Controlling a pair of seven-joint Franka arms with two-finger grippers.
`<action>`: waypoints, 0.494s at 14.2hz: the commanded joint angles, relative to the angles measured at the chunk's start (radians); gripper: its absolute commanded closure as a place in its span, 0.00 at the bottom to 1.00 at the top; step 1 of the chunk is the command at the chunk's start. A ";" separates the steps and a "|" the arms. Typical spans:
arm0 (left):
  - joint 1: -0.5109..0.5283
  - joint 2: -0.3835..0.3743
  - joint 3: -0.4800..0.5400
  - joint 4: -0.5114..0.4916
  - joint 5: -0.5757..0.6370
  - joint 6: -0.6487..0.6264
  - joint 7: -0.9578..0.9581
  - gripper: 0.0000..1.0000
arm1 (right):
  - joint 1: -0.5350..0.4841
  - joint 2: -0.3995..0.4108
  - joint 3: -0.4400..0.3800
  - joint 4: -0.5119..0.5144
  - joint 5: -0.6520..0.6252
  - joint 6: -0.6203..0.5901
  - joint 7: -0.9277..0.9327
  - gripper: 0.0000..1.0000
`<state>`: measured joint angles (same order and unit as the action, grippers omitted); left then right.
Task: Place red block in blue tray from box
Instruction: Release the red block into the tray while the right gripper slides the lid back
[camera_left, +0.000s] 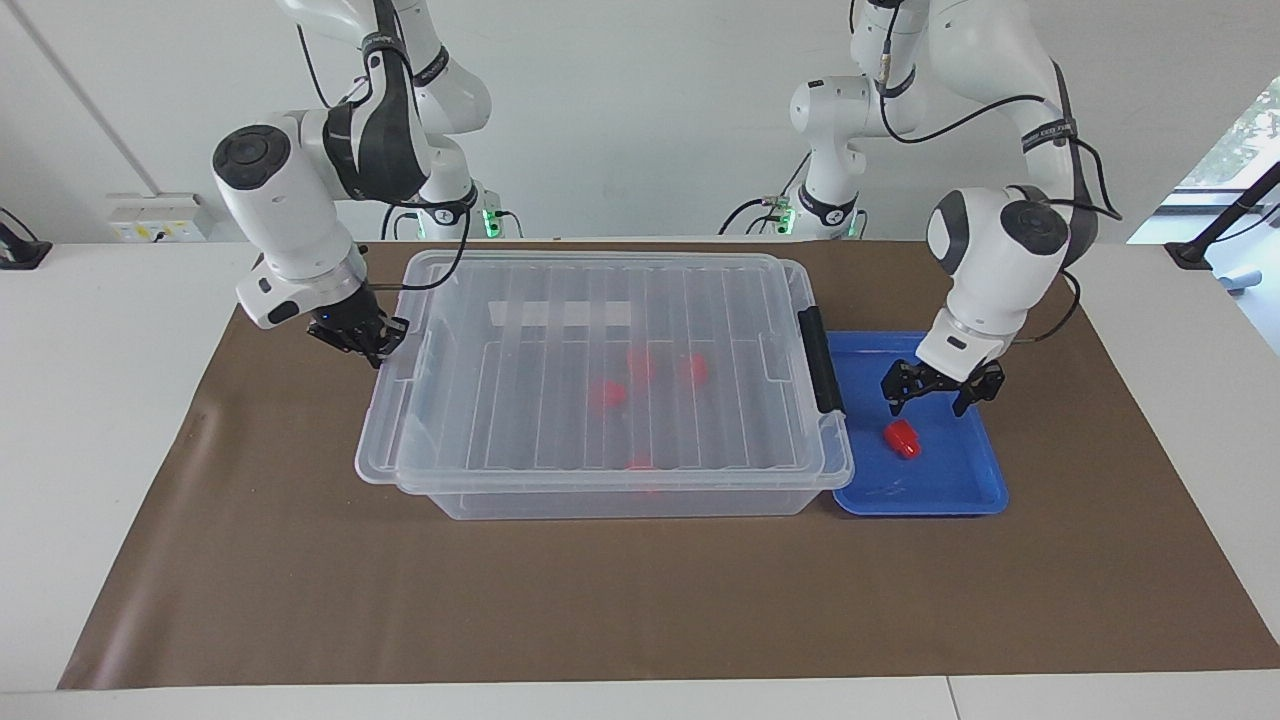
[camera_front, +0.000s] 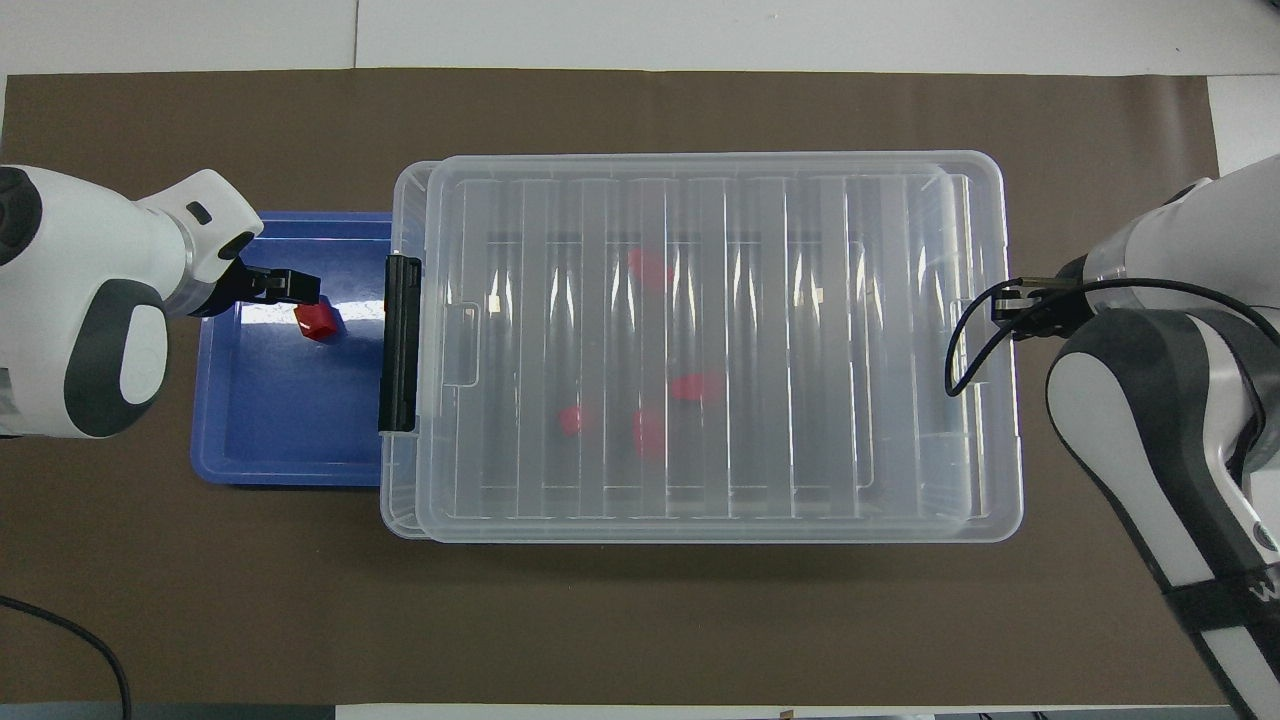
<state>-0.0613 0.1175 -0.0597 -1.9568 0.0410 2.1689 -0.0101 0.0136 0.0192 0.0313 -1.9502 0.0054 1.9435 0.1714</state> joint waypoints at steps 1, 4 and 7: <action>0.008 -0.042 -0.008 0.093 -0.017 -0.157 0.019 0.00 | 0.031 -0.021 0.002 -0.021 -0.002 -0.005 0.036 1.00; 0.009 -0.064 -0.009 0.171 -0.020 -0.286 0.022 0.00 | 0.034 -0.021 0.002 -0.023 -0.002 -0.005 0.060 1.00; 0.011 -0.081 0.001 0.257 -0.058 -0.415 0.025 0.00 | 0.043 -0.022 0.002 -0.026 -0.002 -0.005 0.060 1.00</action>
<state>-0.0612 0.0396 -0.0620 -1.7628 0.0199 1.8469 -0.0098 0.0499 0.0192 0.0317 -1.9519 0.0055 1.9435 0.2123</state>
